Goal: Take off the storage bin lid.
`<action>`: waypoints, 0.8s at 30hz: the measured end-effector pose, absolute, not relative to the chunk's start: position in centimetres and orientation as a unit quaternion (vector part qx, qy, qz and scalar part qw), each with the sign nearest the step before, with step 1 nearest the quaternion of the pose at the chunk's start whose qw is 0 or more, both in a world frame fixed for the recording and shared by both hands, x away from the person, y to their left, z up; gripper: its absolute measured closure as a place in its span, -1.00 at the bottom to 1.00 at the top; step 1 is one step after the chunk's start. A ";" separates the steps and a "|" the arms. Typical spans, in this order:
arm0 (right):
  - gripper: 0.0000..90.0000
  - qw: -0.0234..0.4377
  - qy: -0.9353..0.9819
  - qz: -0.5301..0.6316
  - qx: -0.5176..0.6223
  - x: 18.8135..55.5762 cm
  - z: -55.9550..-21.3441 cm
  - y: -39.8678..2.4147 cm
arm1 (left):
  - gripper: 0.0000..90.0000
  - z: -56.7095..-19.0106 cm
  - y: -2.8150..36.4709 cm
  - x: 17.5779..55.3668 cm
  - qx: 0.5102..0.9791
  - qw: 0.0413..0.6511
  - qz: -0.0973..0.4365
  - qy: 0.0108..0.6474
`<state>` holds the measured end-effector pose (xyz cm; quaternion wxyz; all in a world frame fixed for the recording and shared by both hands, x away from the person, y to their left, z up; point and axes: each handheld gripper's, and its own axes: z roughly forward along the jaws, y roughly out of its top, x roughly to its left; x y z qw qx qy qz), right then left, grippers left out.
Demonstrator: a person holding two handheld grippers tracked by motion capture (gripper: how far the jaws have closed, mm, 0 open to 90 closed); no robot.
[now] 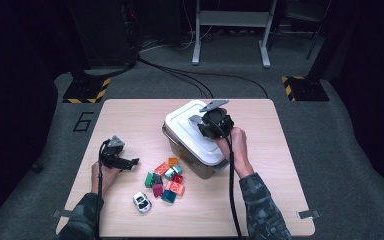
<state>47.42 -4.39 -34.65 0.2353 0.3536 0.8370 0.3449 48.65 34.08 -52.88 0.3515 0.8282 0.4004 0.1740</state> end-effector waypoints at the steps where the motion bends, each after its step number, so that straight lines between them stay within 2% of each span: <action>1: 0.48 0.235 0.837 0.345 0.354 47.4 -34.6 -4.4 | -0.92 -52.9 34.1 48.7 0.828 0.351 0.174 0.400; 24: 0.48 0.265 0.810 0.339 0.397 47.5 -33.2 -9.2 | -0.94 -52.9 34.0 48.6 0.831 0.350 0.172 0.396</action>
